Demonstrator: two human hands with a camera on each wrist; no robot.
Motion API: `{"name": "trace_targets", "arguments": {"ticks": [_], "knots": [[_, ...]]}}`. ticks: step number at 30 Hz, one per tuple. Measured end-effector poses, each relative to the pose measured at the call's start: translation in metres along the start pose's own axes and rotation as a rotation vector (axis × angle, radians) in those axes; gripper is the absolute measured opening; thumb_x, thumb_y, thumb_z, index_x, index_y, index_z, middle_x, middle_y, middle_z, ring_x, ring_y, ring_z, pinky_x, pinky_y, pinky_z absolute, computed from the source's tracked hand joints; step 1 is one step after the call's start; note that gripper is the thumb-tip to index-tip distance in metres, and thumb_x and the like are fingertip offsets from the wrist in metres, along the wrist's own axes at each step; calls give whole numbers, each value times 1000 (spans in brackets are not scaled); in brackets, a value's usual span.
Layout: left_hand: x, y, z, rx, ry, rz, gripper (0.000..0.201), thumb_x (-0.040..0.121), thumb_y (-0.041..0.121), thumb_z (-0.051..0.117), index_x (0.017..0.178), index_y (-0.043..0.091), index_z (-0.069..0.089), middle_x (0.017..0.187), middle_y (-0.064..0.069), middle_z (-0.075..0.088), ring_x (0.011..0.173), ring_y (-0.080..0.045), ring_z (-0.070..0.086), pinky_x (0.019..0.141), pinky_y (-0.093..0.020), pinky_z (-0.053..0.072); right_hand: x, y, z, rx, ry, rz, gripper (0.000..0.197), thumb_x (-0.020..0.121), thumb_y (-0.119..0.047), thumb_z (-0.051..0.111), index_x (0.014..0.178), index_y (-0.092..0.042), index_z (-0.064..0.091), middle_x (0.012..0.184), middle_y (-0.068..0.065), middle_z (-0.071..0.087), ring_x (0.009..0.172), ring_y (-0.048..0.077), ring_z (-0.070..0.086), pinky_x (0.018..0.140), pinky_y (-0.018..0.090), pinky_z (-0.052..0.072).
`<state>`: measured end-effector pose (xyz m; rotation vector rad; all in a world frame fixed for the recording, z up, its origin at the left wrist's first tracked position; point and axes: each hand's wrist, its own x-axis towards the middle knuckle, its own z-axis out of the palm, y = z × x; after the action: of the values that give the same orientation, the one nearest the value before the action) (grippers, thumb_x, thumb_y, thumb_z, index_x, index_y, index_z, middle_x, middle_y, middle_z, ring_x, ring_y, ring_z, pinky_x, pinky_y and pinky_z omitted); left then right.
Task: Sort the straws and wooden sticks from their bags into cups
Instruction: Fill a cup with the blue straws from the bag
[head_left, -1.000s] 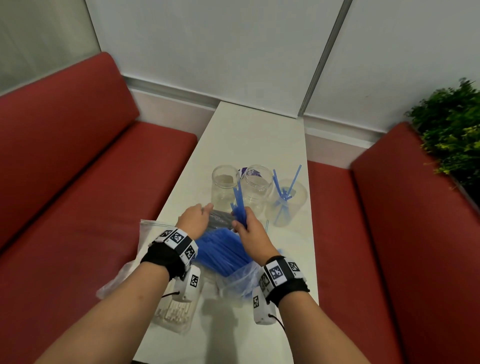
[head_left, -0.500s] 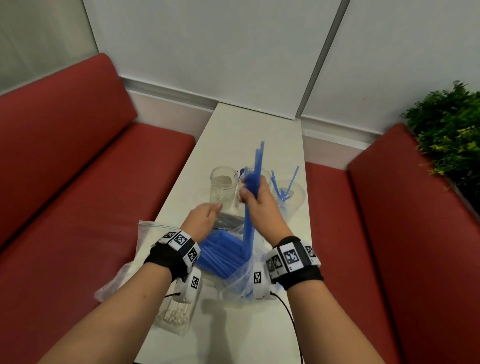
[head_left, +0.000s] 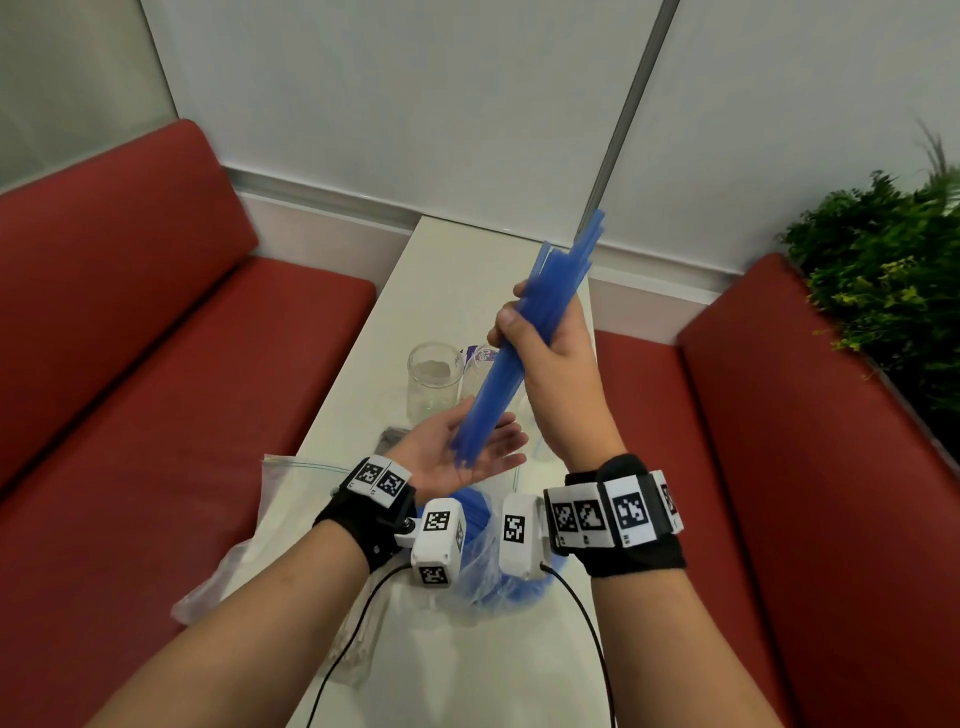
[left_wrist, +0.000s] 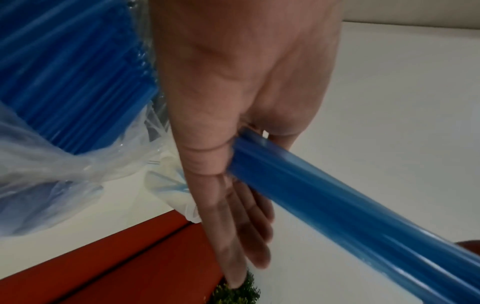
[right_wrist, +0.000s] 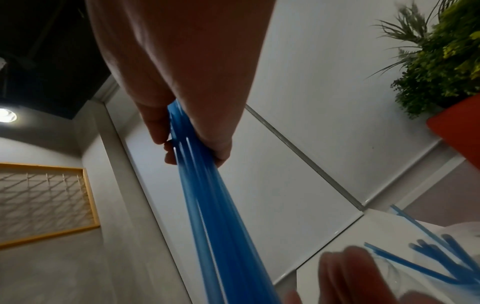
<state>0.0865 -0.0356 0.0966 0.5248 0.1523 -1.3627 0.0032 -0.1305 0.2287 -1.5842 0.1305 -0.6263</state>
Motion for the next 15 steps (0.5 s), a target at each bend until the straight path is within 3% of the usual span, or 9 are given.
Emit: {"name": "trace_targets", "arguments": {"ticks": [3, 5, 10, 15], "knots": [[0, -8, -1, 8, -44, -73, 34, 79, 14, 74, 101, -12, 69, 101, -23, 67, 96, -36, 69, 87, -57, 53, -2, 0, -2, -21, 15, 11, 22, 96, -15, 65, 115, -25, 57, 89, -4, 64, 84, 16, 66, 85, 33, 56], [2, -12, -3, -5, -28, -139, 31, 86, 17, 69, 101, -9, 68, 98, -22, 66, 93, -35, 69, 84, -57, 55, -2, 0, -3, -14, 29, 13, 20, 97, -15, 64, 112, -27, 57, 87, -4, 65, 80, 18, 66, 82, 34, 57], [8, -18, -5, -44, -3, -281, 31, 94, 31, 62, 92, 0, 64, 79, -16, 66, 64, -26, 69, 52, -38, 60, -4, -3, -5, -10, 21, 22, 24, 95, -10, 67, 113, -23, 57, 87, 3, 65, 75, 19, 65, 80, 36, 57], [2, -18, -4, 99, 6, -323, 31, 92, 37, 63, 78, 10, 59, 67, -5, 62, 46, -13, 58, 37, -20, 50, 10, -25, -14, -8, 48, -104, 37, 93, -4, 69, 124, -18, 53, 87, 4, 64, 70, 24, 67, 78, 41, 61]]}}
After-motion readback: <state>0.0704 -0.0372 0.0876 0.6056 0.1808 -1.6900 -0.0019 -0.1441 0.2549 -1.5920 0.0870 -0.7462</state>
